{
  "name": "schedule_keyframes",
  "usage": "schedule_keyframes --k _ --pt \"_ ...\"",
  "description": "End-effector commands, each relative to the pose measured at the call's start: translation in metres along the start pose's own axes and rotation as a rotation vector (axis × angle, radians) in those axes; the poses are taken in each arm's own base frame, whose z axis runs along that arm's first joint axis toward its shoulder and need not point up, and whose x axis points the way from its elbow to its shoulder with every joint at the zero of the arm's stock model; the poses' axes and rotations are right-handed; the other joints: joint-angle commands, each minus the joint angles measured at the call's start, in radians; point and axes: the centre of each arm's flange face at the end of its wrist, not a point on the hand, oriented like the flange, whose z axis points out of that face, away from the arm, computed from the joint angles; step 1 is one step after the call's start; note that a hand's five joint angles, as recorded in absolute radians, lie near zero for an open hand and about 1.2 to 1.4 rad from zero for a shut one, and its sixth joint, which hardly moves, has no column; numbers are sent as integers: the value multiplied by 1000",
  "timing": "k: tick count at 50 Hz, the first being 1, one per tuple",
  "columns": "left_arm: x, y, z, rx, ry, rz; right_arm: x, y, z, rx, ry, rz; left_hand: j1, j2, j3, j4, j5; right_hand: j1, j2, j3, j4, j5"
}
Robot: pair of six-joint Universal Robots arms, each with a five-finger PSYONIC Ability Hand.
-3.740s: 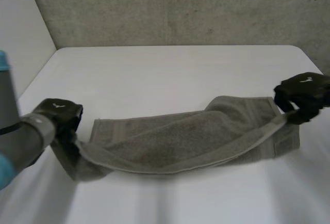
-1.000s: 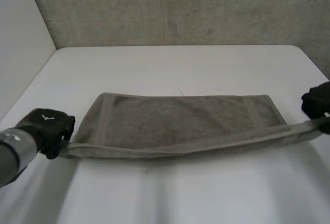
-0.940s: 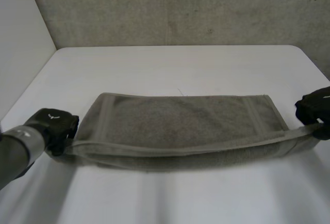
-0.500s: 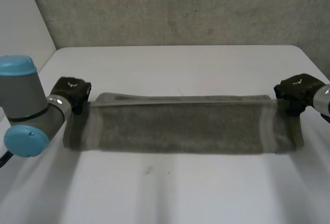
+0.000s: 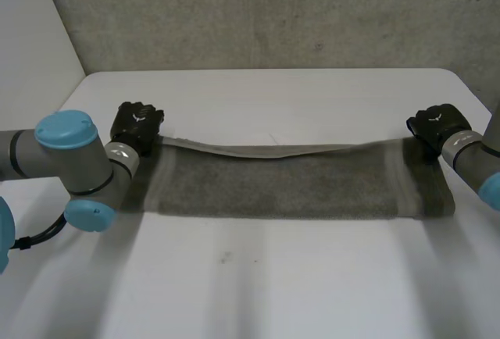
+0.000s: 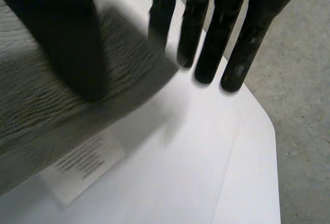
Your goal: Fold the towel.
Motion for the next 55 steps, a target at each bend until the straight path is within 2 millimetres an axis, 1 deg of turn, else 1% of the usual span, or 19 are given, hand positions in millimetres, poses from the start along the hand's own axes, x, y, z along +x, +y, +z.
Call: schedule_keyframes --k 1,3,4,6,9,11,12,15,16,17,20,22,23,25,26,31,33,40,55 --pt "0 -5 2 58 -26 7 5 -9 8 59 56 26 -807 -806 -808 -806 -835 -399 -392 -398 -423 -421" --pt "-5 -16 -1 91 -42 10 20 -26 3 120 101 77 -832 -830 -832 -830 -859 -399 -392 -398 -423 -421" --pt "-5 -16 -1 91 -42 10 20 -26 3 120 101 77 -832 -830 -832 -830 -859 -399 -392 -398 -423 -421" --pt "-13 -33 -7 127 -63 10 34 -45 -10 173 129 133 -832 -830 -832 -830 -859 -399 -392 -398 -423 -421" --pt "-17 -41 -12 138 -72 7 46 -59 -25 207 146 168 -832 -830 -832 -830 -859 -399 -392 -398 -423 -421" --pt "-26 -56 -24 155 -89 1 51 -66 -34 220 152 175 -832 -830 -832 -830 -859 -399 -392 -398 -423 -421" --pt "-26 -57 -24 155 -89 1 51 -66 -34 220 152 175 -832 -830 -832 -830 -859 -399 -392 -398 -423 -421" --pt "-31 -66 -42 151 -92 -3 53 -75 -53 231 141 169 -832 -830 -832 -830 -859 -399 -392 -398 -423 -421" --pt "-32 -70 -52 149 -89 -6 47 -74 -62 222 105 170 -832 -830 -832 -830 -859 -399 -392 -398 -423 -421" --pt "-31 -71 -63 141 -82 -14 40 -71 -72 204 53 173 -832 -830 -832 -830 -859 -399 -392 -398 -423 -421" --pt "-30 -72 -73 134 -75 -29 36 -65 -82 183 10 182 -832 -830 -832 -830 -859 -399 -392 -398 -423 -421" --pt "-27 -72 -90 116 -60 -85 34 -44 -94 125 -53 218 -832 -830 -832 -830 -859 -334 -327 -334 -358 -356" --pt "-27 -72 -91 116 -60 -85 34 -44 -94 124 -53 218 -832 -830 -832 -830 -859 -333 -326 -332 -357 -355" --pt "-19 -68 -106 73 -26 -177 23 -18 -103 67 -129 263 -825 -824 -825 -824 -853 -272 -264 -271 -296 -293" --pt "-19 -68 -106 73 -26 -177 23 -18 -103 67 -130 264 -825 -824 -825 -824 -853 -272 -264 -271 -296 -293" --pt "-14 -64 -130 -60 16 -383 2 16 -119 11 -250 274 -832 -830 -832 -830 -859 -160 -152 -159 -184 -182" --pt "-13 -63 -133 -91 22 -419 2 25 -122 2 -258 270 -832 -830 -832 -830 -859 -140 -132 -139 -164 -161" --pt "-10 -59 -139 -137 37 -467 -2 41 -122 10 -267 219 -832 -830 -832 -830 -859 48 56 49 24 27" --pt "-8 -56 -141 -145 42 -468 -3 62 -98 36 -224 180 -832 -830 -832 -830 -859 274 282 275 250 252"
